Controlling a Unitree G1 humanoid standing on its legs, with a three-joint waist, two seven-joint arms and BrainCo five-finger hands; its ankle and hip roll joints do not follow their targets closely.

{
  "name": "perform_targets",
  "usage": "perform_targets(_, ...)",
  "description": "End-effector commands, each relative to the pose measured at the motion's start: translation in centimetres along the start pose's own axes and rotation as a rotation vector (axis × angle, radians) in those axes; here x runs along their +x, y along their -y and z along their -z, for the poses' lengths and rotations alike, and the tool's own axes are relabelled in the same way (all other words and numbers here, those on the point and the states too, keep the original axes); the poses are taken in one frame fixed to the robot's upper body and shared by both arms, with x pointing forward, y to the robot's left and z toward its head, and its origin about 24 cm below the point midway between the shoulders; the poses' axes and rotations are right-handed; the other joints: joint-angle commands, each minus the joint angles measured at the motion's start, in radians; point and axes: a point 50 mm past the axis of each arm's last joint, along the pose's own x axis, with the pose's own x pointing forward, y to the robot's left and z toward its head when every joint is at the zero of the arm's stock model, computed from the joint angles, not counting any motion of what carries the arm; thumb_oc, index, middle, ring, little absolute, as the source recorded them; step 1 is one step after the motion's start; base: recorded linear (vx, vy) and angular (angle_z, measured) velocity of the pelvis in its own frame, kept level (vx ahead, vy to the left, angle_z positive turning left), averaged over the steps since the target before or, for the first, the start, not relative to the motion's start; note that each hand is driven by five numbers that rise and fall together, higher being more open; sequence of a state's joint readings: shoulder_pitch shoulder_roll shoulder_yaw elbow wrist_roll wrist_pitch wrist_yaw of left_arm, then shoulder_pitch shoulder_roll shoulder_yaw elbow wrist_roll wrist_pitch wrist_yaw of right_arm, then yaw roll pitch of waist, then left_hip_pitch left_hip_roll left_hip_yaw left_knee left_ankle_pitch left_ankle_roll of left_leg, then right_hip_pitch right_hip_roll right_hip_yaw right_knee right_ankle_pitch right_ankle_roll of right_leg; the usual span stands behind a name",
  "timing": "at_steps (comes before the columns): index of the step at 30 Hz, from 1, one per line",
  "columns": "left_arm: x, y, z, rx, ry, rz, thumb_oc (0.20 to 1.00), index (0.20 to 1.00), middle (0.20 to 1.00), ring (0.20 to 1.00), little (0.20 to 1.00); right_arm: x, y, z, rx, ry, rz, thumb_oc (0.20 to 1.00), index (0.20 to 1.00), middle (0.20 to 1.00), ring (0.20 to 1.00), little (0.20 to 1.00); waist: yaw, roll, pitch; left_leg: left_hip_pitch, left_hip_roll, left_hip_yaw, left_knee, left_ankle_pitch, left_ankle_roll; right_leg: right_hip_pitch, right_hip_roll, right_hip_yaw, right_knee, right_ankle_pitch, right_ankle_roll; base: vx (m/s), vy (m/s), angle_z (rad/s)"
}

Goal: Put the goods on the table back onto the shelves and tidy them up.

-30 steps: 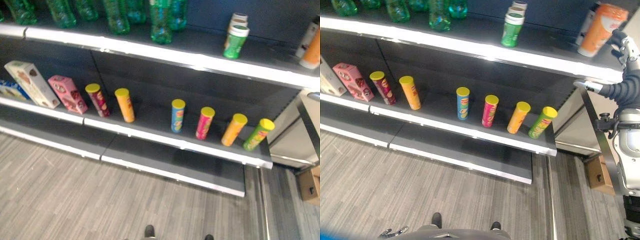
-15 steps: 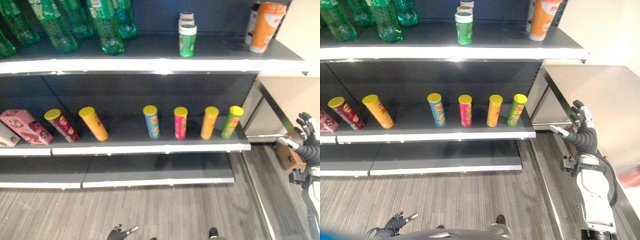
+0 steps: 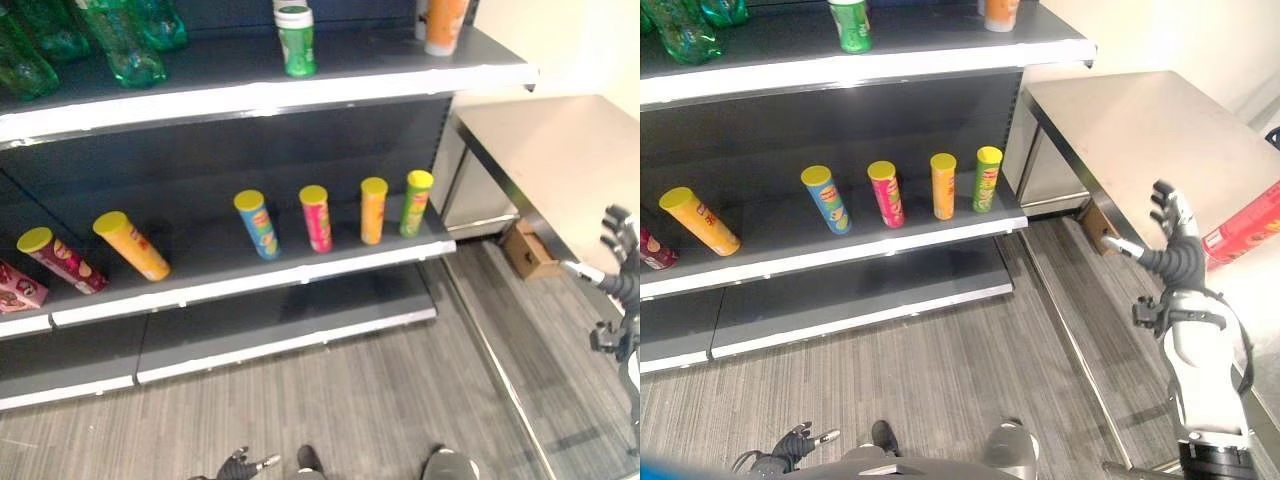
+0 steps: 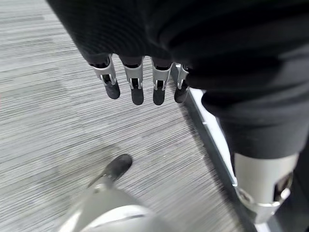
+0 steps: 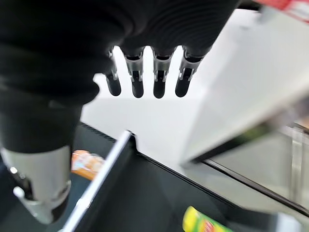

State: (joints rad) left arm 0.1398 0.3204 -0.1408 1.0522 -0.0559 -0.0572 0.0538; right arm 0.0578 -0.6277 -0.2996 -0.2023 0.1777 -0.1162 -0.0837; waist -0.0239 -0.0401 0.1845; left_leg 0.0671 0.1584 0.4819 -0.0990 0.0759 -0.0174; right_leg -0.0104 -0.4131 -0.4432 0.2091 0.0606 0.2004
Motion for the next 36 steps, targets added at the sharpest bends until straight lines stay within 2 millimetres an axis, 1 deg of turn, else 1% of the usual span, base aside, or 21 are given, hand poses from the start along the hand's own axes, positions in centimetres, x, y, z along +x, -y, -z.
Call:
perform_targets(1,0.3,-1.6,-2.7,0.000,0.107,-0.039,1.000,1.000,1.000,1.000,1.000,2.1,1.9,-3.3,-0.060,0.193,0.106,1.000,1.000,1.000,1.000,1.000,-0.003,-0.030,-0.034,0.036,-0.070,-0.055,0.032,-0.169,-0.014,0.033,-0.033,-0.027,-0.111,0.121,0.061,-0.02,-0.227,-0.66)
perform_targets(3,0.2,-1.9,-2.5,-0.007,0.103,-0.044,1.000,1.000,1.000,1.000,1.000,2.5,2.6,-4.3,-0.079,0.237,0.130,1.000,1.000,1.000,1.000,1.000,0.012,-0.039,-0.043,0.029,-0.053,-0.028,0.044,-0.164,-0.028,0.045,-0.030,-0.091,-0.159,0.140,0.061,0.00,-0.217,-0.73)
perform_targets(5,0.2,-2.0,-2.4,-0.015,0.101,-0.050,1.000,1.000,1.000,1.000,1.000,2.5,3.5,-5.0,-0.105,0.267,0.169,1.000,1.000,1.000,1.000,1.000,0.021,-0.046,-0.050,0.027,-0.036,-0.020,0.057,-0.159,-0.042,0.061,-0.010,-0.122,-0.199,0.126,0.061,0.05,-0.221,-0.57)
perform_targets(7,0.2,-1.9,-2.1,-0.022,0.090,-0.049,1.000,1.000,1.000,1.000,1.000,2.5,5.0,-6.2,-0.128,0.324,0.221,1.000,1.000,1.000,1.000,1.000,0.012,-0.049,-0.058,0.024,0.001,-0.016,0.069,-0.143,-0.070,0.074,0.031,-0.111,-0.232,0.084,0.058,0.10,-0.278,-0.16)
perform_targets(9,0.2,-1.6,-2.0,-0.022,0.089,-0.041,1.000,1.000,1.000,1.000,1.000,2.5,5.6,-6.6,-0.141,0.338,0.240,1.000,1.000,1.000,1.000,1.000,0.007,-0.041,-0.059,0.028,0.022,-0.013,0.069,-0.136,-0.084,0.080,0.055,-0.106,-0.243,0.066,0.053,0.09,-0.282,-0.06)
perform_targets(10,0.1,-1.1,-1.8,-0.039,0.085,-0.026,1.000,1.000,1.000,1.000,1.000,2.3,6.5,-7.8,-0.158,0.392,0.269,1.000,1.000,1.000,1.000,1.000,-0.009,-0.027,-0.059,0.037,0.068,-0.013,0.069,-0.118,-0.110,0.082,0.111,-0.084,-0.265,0.024,0.034,0.10,-0.398,-0.13)
perform_targets(11,0.1,-1.0,-1.7,-0.046,0.083,-0.023,1.000,1.000,1.000,1.000,1.000,2.3,6.8,-8.3,-0.159,0.417,0.283,1.000,1.000,1.000,1.000,1.000,-0.014,-0.020,-0.057,0.036,0.087,-0.013,0.074,-0.108,-0.122,0.081,0.135,-0.074,-0.270,0.006,0.023,0.07,-0.319,-0.18)
perform_targets(13,0.1,-0.8,-1.6,-0.056,0.079,-0.019,1.000,1.000,1.000,1.000,1.000,2.2,7.2,-8.7,-0.158,0.436,0.303,1.000,1.000,1.000,1.000,1.000,-0.021,-0.012,-0.057,0.035,0.108,-0.013,0.077,-0.098,-0.133,0.078,0.159,-0.062,-0.275,-0.010,0.012,0.03,-0.180,-0.19)
perform_targets(17,0.1,0.4,-1.6,-0.090,0.077,0.005,1.000,1.000,1.000,1.000,1.000,2.2,7.6,-9.6,-0.163,0.490,0.338,1.000,1.000,1.000,1.000,1.000,-0.036,0.021,-0.056,0.036,0.186,-0.022,0.114,-0.074,-0.166,0.081,0.255,-0.029,-0.291,-0.076,-0.042,0.06,-0.278,-0.12)
perform_targets(19,0.1,0.6,-1.6,-0.096,0.077,0.008,1.000,1.000,1.000,1.000,1.000,2.2,7.6,-9.6,-0.164,0.490,0.335,1.000,1.000,1.000,1.000,1.000,-0.037,0.025,-0.054,0.034,0.199,-0.027,0.135,-0.077,-0.170,0.083,0.271,-0.023,-0.291,-0.088,-0.053,0.06,-0.195,-0.12)
perform_targets(21,0.1,0.8,-1.6,-0.140,0.075,0.010,1.000,1.000,1.000,1.000,1.000,2.2,7.6,-9.5,-0.186,0.487,0.336,1.000,1.000,1.000,1.000,1.000,-0.023,0.026,-0.028,-0.004,0.246,-0.103,0.304,-0.025,-0.177,0.106,0.331,0.014,-0.296,-0.134,-0.099,0.11,-0.318,-0.21)
perform_targets(22,0.1,0.8,-1.6,-0.140,0.076,0.010,1.000,1.000,1.000,1.000,1.000,2.2,7.6,-9.6,-0.186,0.487,0.337,1.000,1.000,1.000,1.000,1.000,-0.024,0.027,-0.025,-0.009,0.251,-0.108,0.314,-0.027,-0.180,0.107,0.334,0.013,-0.296,-0.136,-0.102,0.06,-0.208,-0.34)
perform_targets(23,0.1,0.7,-1.8,-0.162,0.084,0.001,1.000,1.000,1.000,1.000,1.000,2.2,7.5,-9.5,-0.177,0.484,0.339,1.000,1.000,1.000,1.000,1.000,-0.013,0.025,-0.009,-0.038,0.252,-0.166,0.372,-0.005,-0.179,0.114,0.346,0.022,-0.296,-0.146,-0.111,0.01,-0.101,-0.42)
perform_targets(24,0.1,0.8,-2.0,-0.169,0.089,0.000,1.000,1.000,1.000,1.000,1.000,2.4,7.4,-9.3,-0.166,0.478,0.340,1.000,1.000,1.000,1.000,1.000,-0.002,0.023,0.000,-0.065,0.236,-0.218,0.393,-0.013,-0.166,0.114,0.346,0.025,-0.296,-0.150,-0.114,-0.05,-0.112,-0.55)
perform_targets(25,0.1,0.8,-2.3,-0.177,0.101,-0.002,1.000,1.000,1.000,1.000,1.000,2.7,7.1,-9.0,-0.168,0.463,0.333,1.000,1.000,1.000,1.000,1.000,0.015,0.015,0.013,-0.103,0.185,-0.269,0.385,-0.036,-0.137,0.099,0.340,0.026,-0.296,-0.138,-0.117,-0.04,-0.041,-0.46)
perform_targets(27,0.2,0.9,-2.9,-0.187,0.121,0.001,1.000,1.000,1.000,1.000,1.000,2.8,7.0,-8.8,-0.190,0.444,0.323,1.000,1.000,1.000,1.000,1.000,0.027,-0.001,0.010,-0.151,0.089,-0.353,0.327,-0.128,-0.117,0.094,0.326,0.056,-0.296,-0.143,-0.105,0.05,0.017,-0.45)
perform_targets(28,0.3,0.9,-3.0,-0.182,0.124,0.000,1.000,1.000,1.000,1.000,1.000,2.9,7.1,-8.7,-0.185,0.440,0.331,1.000,1.000,1.000,1.000,1.000,0.033,0.002,0.009,-0.155,0.064,-0.377,0.277,-0.125,-0.118,0.094,0.326,0.067,-0.296,-0.142,-0.096,0.16,0.110,-0.54)
perform_targets(29,0.3,0.9,-3.2,-0.166,0.132,-0.003,1.000,1.000,1.000,1.000,1.000,3.0,6.8,-8.6,-0.175,0.445,0.338,1.000,1.000,1.000,1.000,1.000,0.055,0.009,0.013,-0.199,0.005,-0.449,0.191,-0.082,-0.116,0.098,0.328,0.094,-0.296,-0.139,-0.087,0.11,0.111,-0.50)
perform_targets(31,0.3,0.9,-3.3,-0.166,0.133,-0.003,1.000,1.000,1.000,1.000,1.000,3.0,6.8,-8.6,-0.175,0.446,0.339,1.000,1.000,1.000,1.000,1.000,0.054,0.008,0.012,-0.201,0.002,-0.450,0.185,-0.074,-0.115,0.093,0.325,0.092,-0.296,-0.135,-0.087,0.12,0.124,-0.51)
perform_targets(32,0.3,0.8,-2.9,-0.156,0.121,-0.010,1.000,1.000,1.000,1.000,1.000,3.4,6.4,-8.3,-0.178,0.435,0.347,1.000,1.000,1.000,1.000,1.000,0.059,0.026,-0.002,-0.184,-0.039,-0.519,0.088,-0.056,-0.114,0.103,0.337,0.138,-0.296,-0.137,-0.073,0.18,0.154,-0.72)
perform_targets(36,0.2,0.9,-1.9,-0.158,0.086,-0.010,1.000,1.000,1.000,1.000,1.000,3.5,6.1,-7.8,-0.181,0.406,0.345,1.000,1.000,1.000,1.000,1.000,0.049,0.036,-0.027,-0.125,-0.056,-0.473,0.055,-0.062,-0.099,0.116,0.306,0.160,-0.290,-0.127,-0.055,0.15,0.231,-0.70)
